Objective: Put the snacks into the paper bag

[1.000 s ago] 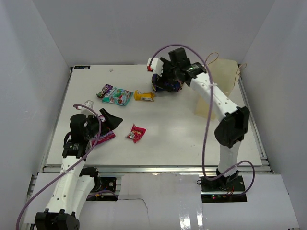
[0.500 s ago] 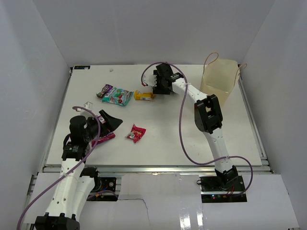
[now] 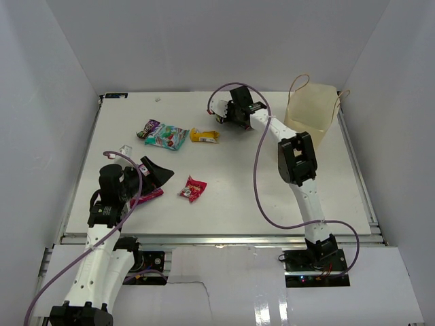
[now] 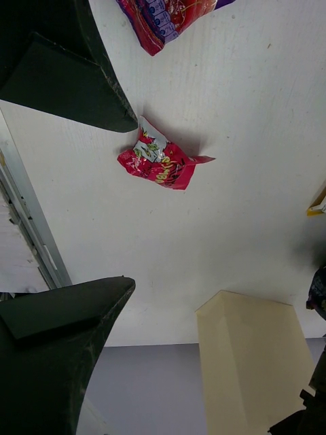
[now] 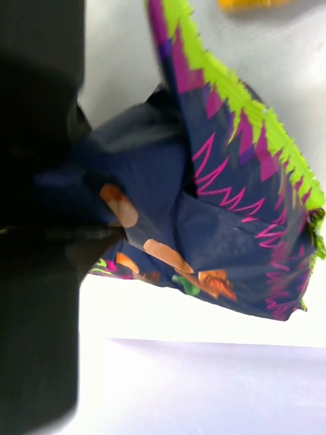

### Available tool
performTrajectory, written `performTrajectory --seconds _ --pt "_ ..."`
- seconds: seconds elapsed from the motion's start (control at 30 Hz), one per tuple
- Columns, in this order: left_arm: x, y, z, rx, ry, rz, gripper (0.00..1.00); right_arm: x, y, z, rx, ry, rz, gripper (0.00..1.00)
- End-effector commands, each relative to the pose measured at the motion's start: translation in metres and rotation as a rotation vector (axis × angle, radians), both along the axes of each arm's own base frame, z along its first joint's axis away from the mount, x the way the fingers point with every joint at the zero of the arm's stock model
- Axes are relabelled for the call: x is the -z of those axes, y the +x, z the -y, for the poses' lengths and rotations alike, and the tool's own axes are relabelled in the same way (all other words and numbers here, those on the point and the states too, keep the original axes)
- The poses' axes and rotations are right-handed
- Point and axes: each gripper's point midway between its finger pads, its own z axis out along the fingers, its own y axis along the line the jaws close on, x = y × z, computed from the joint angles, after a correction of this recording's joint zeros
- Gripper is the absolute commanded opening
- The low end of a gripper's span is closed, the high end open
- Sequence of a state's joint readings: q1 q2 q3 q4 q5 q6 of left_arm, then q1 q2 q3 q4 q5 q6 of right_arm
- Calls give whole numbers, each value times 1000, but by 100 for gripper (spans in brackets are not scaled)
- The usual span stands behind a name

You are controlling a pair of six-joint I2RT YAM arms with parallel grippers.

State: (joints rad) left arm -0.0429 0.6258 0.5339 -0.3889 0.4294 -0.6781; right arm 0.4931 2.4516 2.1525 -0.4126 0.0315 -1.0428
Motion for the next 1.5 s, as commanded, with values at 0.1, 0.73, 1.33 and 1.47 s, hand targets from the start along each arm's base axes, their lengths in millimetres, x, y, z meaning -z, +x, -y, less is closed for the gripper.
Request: performTrajectory --seconds 0.1,0.73,1.33,1.47 --pt "-6 1 -1 -3 7 20 98 -65 -73 -23 -55 344 -239 10" --pt "-15 -1 -1 0 13 64 98 -414 -215 52 -204 1187 -247 8" --pt "-16 -2 2 20 8 86 98 -454 -170 251 341 1249 301 8" --pt "-15 -3 2 21 6 86 98 -416 -143 268 504 1227 301 8"
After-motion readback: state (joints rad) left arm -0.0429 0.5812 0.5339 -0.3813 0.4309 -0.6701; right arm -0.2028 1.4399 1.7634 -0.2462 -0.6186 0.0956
